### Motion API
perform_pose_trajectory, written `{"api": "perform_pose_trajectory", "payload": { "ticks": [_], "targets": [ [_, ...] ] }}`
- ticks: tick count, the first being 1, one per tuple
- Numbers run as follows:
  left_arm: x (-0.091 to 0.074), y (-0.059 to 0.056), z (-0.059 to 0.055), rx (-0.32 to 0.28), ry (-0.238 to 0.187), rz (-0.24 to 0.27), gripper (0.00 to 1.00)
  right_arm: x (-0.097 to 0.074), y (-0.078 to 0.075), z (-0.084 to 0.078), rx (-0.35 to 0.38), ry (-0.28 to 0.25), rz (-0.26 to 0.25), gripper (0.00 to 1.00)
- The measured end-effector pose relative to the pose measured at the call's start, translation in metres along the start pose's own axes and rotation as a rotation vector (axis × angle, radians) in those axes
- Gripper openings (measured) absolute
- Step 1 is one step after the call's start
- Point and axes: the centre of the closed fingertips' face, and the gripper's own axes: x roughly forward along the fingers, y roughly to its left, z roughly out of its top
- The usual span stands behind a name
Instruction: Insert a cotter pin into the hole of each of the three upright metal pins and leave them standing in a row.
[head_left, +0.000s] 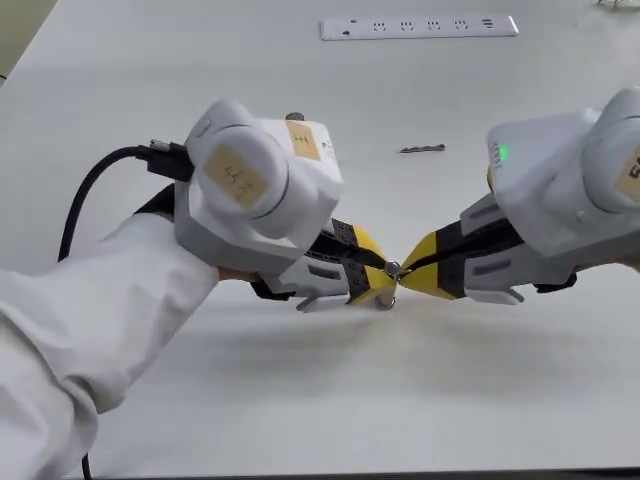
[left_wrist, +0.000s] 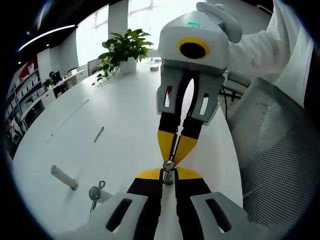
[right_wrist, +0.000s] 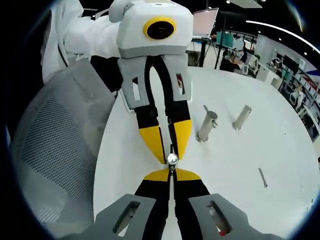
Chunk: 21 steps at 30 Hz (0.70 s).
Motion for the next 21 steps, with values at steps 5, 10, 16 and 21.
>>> {"api": "perform_pose_trajectory", "payload": {
  "ticks": [5,10,16,21],
  "targets": [
    [0.000,0.001,-0.001,0.001,0.003,0.005,0.06,0.001,0.000,0.001,0.030,-0.012,0.005,0.00],
    [-0.002,0.002,-0.001,0.003,-0.003,0.016,0.10,0.000,0.001,0.004,0.071,-0.035,-0.003,0.02],
    [-0.009,0.007,-0.007,-0.005,0.008,0.045,0.31,-0.001,0.000,0.006,0.104,-0.060,-0.018,0.09],
    [-0.017,0.001,-0.011,-0.052,-0.020,0.031,0.43,-0.001,-0.002,0.007,0.123,-0.067,-0.031,0.10]
  ]
}}
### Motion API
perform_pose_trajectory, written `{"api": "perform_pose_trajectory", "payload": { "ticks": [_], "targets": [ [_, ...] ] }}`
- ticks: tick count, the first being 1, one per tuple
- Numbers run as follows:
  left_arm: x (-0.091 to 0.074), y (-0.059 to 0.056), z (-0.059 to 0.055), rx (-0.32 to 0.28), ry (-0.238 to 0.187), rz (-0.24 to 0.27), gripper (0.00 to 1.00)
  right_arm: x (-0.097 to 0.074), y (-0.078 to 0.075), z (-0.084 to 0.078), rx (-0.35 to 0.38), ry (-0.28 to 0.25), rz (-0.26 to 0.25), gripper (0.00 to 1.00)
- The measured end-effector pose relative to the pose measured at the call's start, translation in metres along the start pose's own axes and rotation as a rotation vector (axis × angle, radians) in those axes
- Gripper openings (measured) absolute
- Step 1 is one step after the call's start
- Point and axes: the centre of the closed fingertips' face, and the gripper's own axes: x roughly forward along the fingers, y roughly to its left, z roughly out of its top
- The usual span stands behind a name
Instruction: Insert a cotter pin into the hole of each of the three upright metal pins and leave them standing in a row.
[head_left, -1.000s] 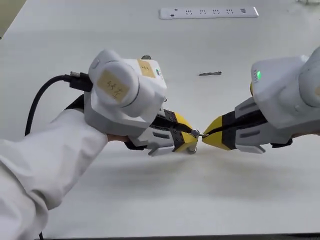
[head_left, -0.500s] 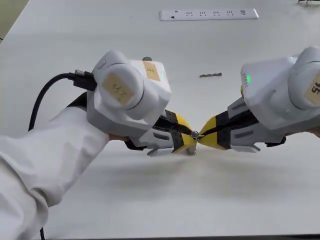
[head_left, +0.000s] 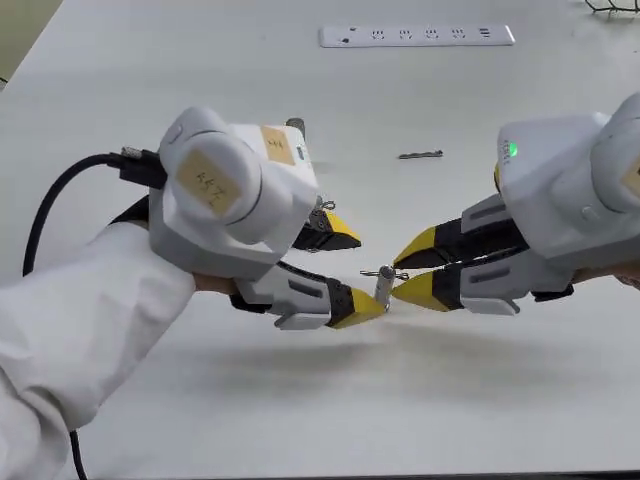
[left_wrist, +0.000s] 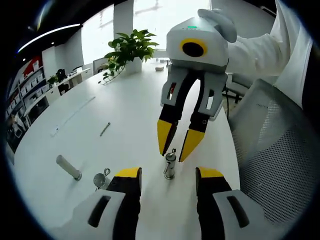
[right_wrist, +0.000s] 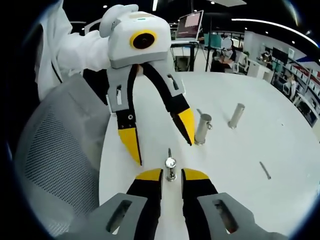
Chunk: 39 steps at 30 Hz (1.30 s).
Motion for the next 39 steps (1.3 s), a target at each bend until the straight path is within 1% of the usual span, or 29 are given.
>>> {"api": "perform_pose_trajectory", "payload": {
  "ticks": [1,2,3,4,7,9,11,12,13,14,16,17,19,21,25,28,30,32,34,35,37,39],
  "targets": [
    [-0.001,-0.003,0.001,-0.011,-0.018,-0.007,0.49,0.001,0.000,0.000,0.004,-0.001,-0.001,0.10],
    [-0.004,-0.007,0.002,-0.011,-0.042,-0.016,0.58,0.001,0.001,0.000,0.007,0.000,-0.002,0.10],
    [-0.006,-0.009,0.001,-0.019,-0.046,-0.014,0.63,0.003,0.001,0.001,0.008,0.000,-0.003,0.10],
    [-0.008,-0.011,-0.002,-0.038,-0.046,-0.014,0.68,0.003,0.002,0.001,0.007,0.000,-0.004,0.10],
    [-0.012,-0.017,-0.008,-0.052,-0.051,-0.017,0.73,0.006,0.003,0.002,0.016,-0.004,-0.002,0.10],
    [-0.016,-0.020,-0.012,-0.073,-0.063,-0.011,0.73,0.008,0.005,0.003,0.025,-0.006,-0.007,0.10],
    [-0.020,-0.022,-0.013,-0.097,-0.086,0.006,0.75,0.009,0.006,0.004,0.041,-0.004,-0.013,0.09],
    [-0.021,-0.023,-0.015,-0.113,-0.088,0.009,0.79,0.009,0.006,0.003,0.052,0.000,-0.017,0.08],
    [-0.022,-0.024,-0.016,-0.117,-0.089,0.010,0.83,0.010,0.006,0.003,0.055,-0.001,-0.020,0.08],
    [-0.023,-0.026,-0.019,-0.118,-0.088,0.010,0.86,0.010,0.006,0.003,0.059,-0.002,-0.023,0.07],
    [-0.025,-0.028,-0.022,-0.124,-0.086,0.008,0.87,0.011,0.005,0.004,0.076,-0.010,-0.027,0.07],
    [-0.025,-0.029,-0.023,-0.136,-0.087,0.012,0.87,0.011,0.005,0.004,0.080,-0.015,-0.031,0.07],
    [-0.026,-0.033,-0.023,-0.136,-0.097,0.012,0.88,0.012,0.003,0.008,0.110,-0.038,-0.045,0.07],
    [-0.026,-0.039,-0.025,-0.139,-0.094,0.000,0.88,0.011,0.003,0.008,0.115,-0.041,-0.046,0.05],
    [-0.027,-0.040,-0.030,-0.149,-0.083,0.012,0.89,0.011,0.000,0.007,0.123,-0.042,-0.055,0.05],
    [-0.030,-0.039,-0.031,-0.176,-0.096,0.027,0.89,0.010,0.000,0.007,0.121,-0.042,-0.060,0.05],
    [-0.033,-0.037,-0.032,-0.187,-0.101,0.038,0.89,0.010,-0.001,0.007,0.106,-0.038,-0.062,0.04],
    [-0.036,-0.035,-0.033,-0.200,-0.104,0.049,0.90,0.009,-0.001,0.007,0.097,-0.031,-0.052,0.04],
    [-0.038,-0.032,-0.034,-0.206,-0.107,0.060,0.90,0.008,-0.006,0.008,0.068,-0.035,-0.065,0.04],
    [-0.039,-0.031,-0.034,-0.212,-0.110,0.063,0.90,0.007,-0.009,0.008,0.062,-0.035,-0.060,0.04],
    [-0.042,-0.029,-0.033,-0.219,-0.126,0.073,0.90,0.004,-0.014,0.010,0.061,-0.043,-0.059,0.04],
    [-0.045,-0.027,-0.030,-0.222,-0.140,0.080,0.90,0.002,-0.022,0.012,0.044,-0.052,-0.057,0.04]
  ]
}}
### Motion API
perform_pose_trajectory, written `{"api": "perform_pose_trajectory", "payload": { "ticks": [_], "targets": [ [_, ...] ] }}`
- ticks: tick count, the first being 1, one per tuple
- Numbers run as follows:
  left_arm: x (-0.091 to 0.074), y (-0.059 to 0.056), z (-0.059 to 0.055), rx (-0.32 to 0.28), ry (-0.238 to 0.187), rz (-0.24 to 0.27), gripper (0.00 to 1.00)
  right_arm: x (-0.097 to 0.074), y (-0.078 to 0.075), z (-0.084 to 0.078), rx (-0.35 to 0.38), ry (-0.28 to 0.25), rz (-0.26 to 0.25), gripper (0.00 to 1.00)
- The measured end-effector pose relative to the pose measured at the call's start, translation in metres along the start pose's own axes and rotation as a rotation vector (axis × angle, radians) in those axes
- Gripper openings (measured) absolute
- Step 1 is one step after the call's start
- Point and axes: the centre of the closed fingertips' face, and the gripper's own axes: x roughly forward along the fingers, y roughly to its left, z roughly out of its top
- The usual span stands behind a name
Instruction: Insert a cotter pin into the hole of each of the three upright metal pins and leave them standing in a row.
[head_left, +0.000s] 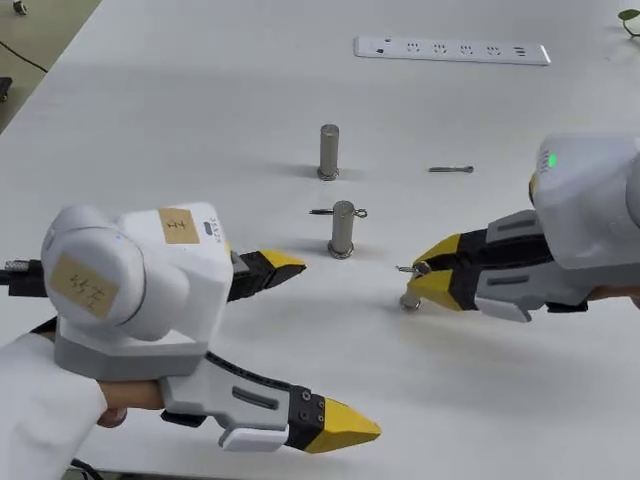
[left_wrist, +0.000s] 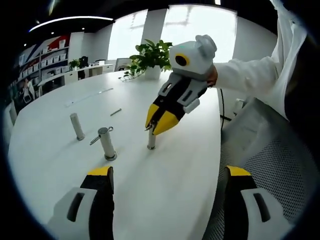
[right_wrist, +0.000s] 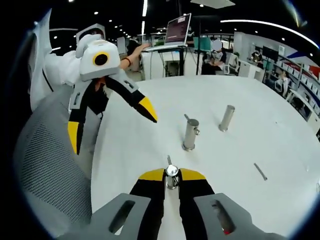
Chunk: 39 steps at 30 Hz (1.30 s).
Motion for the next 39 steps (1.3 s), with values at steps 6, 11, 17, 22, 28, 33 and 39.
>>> {"api": "perform_pose_trajectory", "payload": {
  "ticks": [6,11,17,22,28,33,39],
  "targets": [
    [-0.004,0.004,0.001,-0.011,0.002,0.017,0.92,-0.004,-0.027,0.004,-0.053,0.011,-0.010,0.04],
    [-0.010,0.006,-0.001,-0.027,0.006,0.032,0.92,-0.005,-0.045,0.006,-0.069,0.002,0.000,0.04],
    [-0.014,0.001,-0.002,-0.054,-0.001,0.031,0.92,-0.002,-0.059,-0.001,-0.051,0.004,0.002,0.04],
    [-0.017,0.000,-0.004,-0.069,0.001,0.042,0.91,0.003,-0.060,-0.005,-0.004,0.006,-0.010,0.04],
    [-0.019,0.007,-0.007,-0.091,0.009,0.079,0.92,0.007,-0.054,-0.003,0.023,-0.007,-0.017,0.04],
    [-0.020,0.008,-0.003,-0.092,0.001,0.081,0.92,0.008,-0.051,-0.003,0.036,-0.014,-0.019,0.04],
    [-0.017,0.007,-0.003,-0.085,0.006,0.070,0.91,0.010,-0.050,-0.002,0.027,-0.017,-0.023,0.04]
  ]
}}
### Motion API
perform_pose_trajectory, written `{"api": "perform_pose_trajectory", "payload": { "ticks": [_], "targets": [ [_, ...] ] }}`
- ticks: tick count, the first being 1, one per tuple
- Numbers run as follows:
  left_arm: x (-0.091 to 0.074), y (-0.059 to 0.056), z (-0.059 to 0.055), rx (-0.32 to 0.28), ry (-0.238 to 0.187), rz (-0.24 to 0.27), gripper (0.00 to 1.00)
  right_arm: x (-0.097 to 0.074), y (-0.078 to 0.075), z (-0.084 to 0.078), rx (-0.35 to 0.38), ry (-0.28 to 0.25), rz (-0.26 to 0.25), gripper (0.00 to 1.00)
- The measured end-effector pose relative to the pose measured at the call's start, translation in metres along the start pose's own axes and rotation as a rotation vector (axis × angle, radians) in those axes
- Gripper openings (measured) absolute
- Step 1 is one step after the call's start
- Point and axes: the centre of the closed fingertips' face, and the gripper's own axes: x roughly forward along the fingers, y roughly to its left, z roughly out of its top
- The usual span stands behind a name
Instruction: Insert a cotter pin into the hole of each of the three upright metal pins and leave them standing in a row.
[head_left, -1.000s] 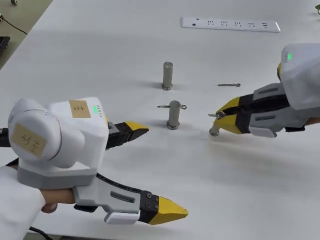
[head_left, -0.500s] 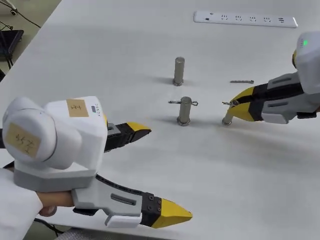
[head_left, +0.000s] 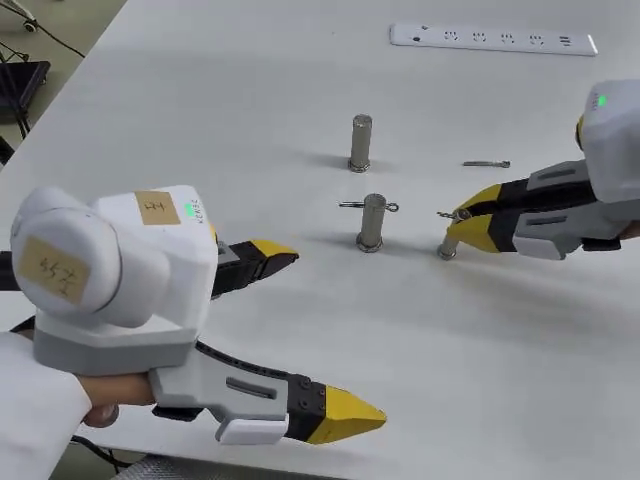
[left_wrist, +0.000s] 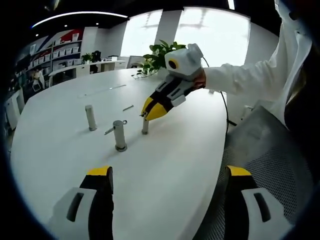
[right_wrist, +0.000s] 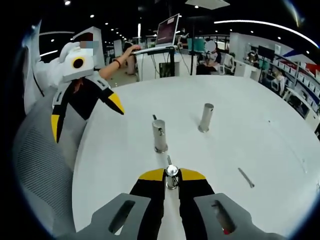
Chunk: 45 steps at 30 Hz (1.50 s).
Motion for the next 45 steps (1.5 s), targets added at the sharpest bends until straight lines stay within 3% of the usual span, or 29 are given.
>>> {"api": "perform_pose_trajectory", "payload": {
  "ticks": [5,10,14,19,21,24,27,31,34,38,45],
  "targets": [
    [0.002,-0.001,-0.007,-0.011,0.026,-0.007,0.90,0.001,0.001,0.001,-0.005,-0.008,-0.008,0.04],
    [0.001,-0.004,-0.008,-0.022,0.025,-0.011,0.91,0.002,0.002,0.001,-0.014,-0.001,-0.014,0.06],
    [0.000,-0.005,-0.008,-0.035,0.020,-0.013,0.91,0.001,0.005,-0.001,0.006,-0.007,-0.021,0.20],
    [-0.005,-0.003,0.015,-0.076,-0.082,-0.002,0.92,-0.013,0.008,0.007,0.074,-0.076,-0.064,0.36],
    [-0.006,-0.001,0.022,-0.077,-0.108,0.007,0.92,-0.023,0.010,0.009,0.117,-0.116,-0.072,0.41],
    [-0.008,0.001,0.028,-0.088,-0.130,0.013,0.92,-0.038,0.017,0.011,0.131,-0.135,-0.086,0.51],
    [-0.008,0.002,0.030,-0.088,-0.139,0.016,0.92,-0.050,0.023,0.010,0.145,-0.146,-0.101,0.57],
    [-0.008,0.003,0.030,-0.087,-0.137,0.020,0.92,-0.066,0.030,0.007,0.194,-0.163,-0.144,0.73],
    [-0.008,0.003,0.029,-0.094,-0.135,0.026,0.92,-0.078,0.032,0.002,0.228,-0.166,-0.189,0.77],
    [-0.008,0.003,0.028,-0.102,-0.129,0.031,0.93,-0.087,0.036,-0.006,0.276,-0.176,-0.215,0.88],
    [-0.009,0.006,0.029,-0.139,-0.144,0.054,0.93,-0.095,0.047,-0.023,0.354,-0.156,-0.248,0.98]
  ]
}}
